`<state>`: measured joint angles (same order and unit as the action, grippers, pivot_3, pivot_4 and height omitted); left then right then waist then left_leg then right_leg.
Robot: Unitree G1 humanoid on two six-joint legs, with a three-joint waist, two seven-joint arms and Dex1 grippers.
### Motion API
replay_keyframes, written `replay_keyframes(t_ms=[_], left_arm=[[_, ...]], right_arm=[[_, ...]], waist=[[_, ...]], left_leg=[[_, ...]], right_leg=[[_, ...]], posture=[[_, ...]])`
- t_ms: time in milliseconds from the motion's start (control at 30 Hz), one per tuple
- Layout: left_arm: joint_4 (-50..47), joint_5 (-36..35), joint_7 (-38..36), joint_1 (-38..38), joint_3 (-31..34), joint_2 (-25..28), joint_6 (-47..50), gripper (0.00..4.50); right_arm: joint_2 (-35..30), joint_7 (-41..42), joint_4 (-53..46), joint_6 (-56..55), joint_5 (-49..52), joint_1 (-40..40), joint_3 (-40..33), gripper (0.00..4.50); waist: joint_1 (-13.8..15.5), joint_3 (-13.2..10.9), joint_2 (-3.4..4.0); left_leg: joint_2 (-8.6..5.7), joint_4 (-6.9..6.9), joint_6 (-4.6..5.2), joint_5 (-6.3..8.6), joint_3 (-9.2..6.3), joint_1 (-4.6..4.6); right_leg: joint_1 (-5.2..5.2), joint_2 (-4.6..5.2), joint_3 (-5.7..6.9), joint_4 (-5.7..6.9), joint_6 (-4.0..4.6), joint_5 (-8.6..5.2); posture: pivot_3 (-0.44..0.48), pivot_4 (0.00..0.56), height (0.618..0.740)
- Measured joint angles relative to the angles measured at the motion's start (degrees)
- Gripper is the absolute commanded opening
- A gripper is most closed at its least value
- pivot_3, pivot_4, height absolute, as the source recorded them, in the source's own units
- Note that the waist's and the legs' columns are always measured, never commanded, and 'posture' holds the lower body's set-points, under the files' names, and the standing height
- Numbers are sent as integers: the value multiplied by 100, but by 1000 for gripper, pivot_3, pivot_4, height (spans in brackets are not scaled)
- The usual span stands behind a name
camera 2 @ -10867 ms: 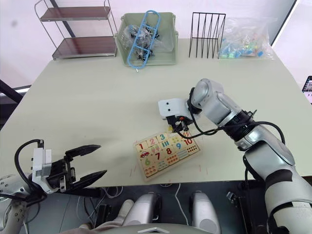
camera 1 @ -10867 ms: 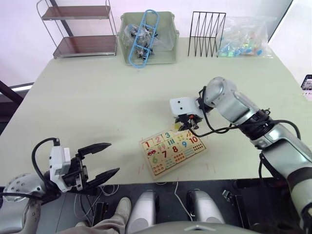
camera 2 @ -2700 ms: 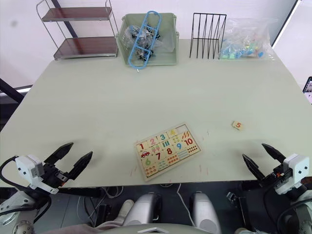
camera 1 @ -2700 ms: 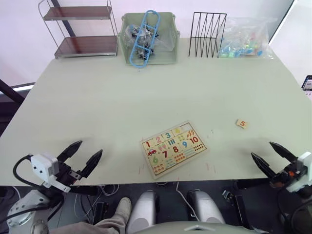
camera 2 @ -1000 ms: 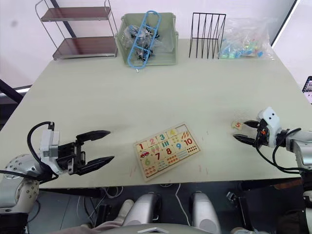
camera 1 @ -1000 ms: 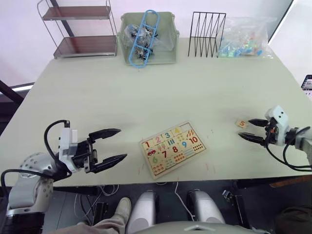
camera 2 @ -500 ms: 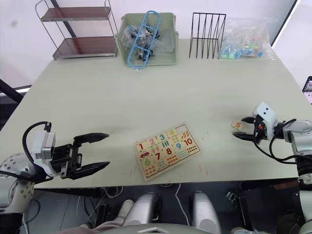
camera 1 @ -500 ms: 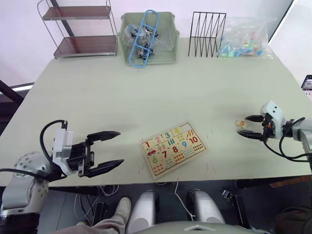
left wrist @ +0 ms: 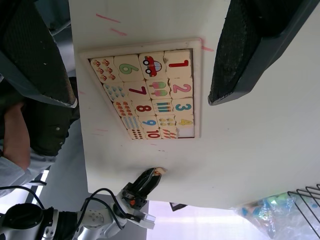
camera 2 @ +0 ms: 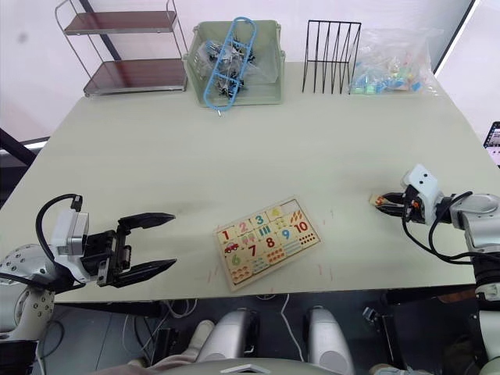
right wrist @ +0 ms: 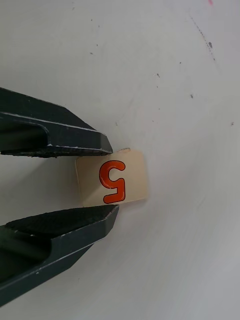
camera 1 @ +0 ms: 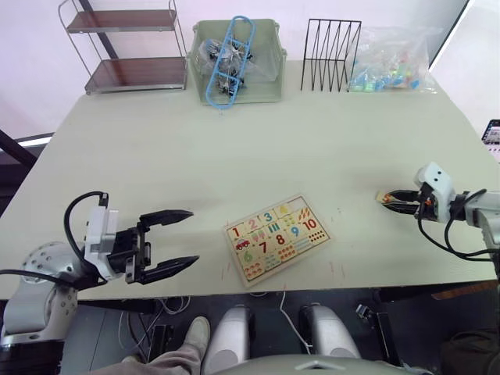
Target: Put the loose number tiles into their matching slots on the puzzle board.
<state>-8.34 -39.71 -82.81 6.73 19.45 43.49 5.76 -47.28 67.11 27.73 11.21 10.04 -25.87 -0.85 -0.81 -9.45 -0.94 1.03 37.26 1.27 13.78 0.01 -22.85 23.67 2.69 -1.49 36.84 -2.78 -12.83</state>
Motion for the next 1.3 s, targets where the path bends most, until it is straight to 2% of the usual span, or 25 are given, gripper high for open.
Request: replay_keyframes(t_ms=[333, 500, 833, 1300], left_arm=[[7, 27, -77, -111, -21, -3, -7, 4500], [14, 32, -102, -106, -27, -2, -21, 4500], [27, 160, -168, 255, -13, -10, -236, 4500], [-184, 240, 122, 765, 59, -74, -375, 4500]], right_arm=[[-199, -131, -2103, 1319, 403, 168, -18, 824], [-315, -33, -2750, 2080, 404, -222, 414, 824], [-32, 502, -2760, 2458, 13, -1773, 1862, 824], [599, 1308, -2167, 1755, -1235, -3117, 3427, 824]], waist=[[2, -2, 4], [-6, -3, 5], [10, -5, 6], [-1, -8, 9]], left_leg=[[8, 0, 0, 0, -3, -1], [11, 0, 0, 0, -3, -1], [12, 1, 0, 0, -8, -6], [14, 0, -1, 0, -11, -9]], right_leg=[[1, 1, 2, 1, -1, 0], [3, 1, 3, 1, 20, -12], [5, 4, 10, -1, 21, -12], [12, 7, 13, 1, 22, -12]], posture=[[0, 150, 740], [0, 150, 740], [0, 150, 740], [0, 150, 740]])
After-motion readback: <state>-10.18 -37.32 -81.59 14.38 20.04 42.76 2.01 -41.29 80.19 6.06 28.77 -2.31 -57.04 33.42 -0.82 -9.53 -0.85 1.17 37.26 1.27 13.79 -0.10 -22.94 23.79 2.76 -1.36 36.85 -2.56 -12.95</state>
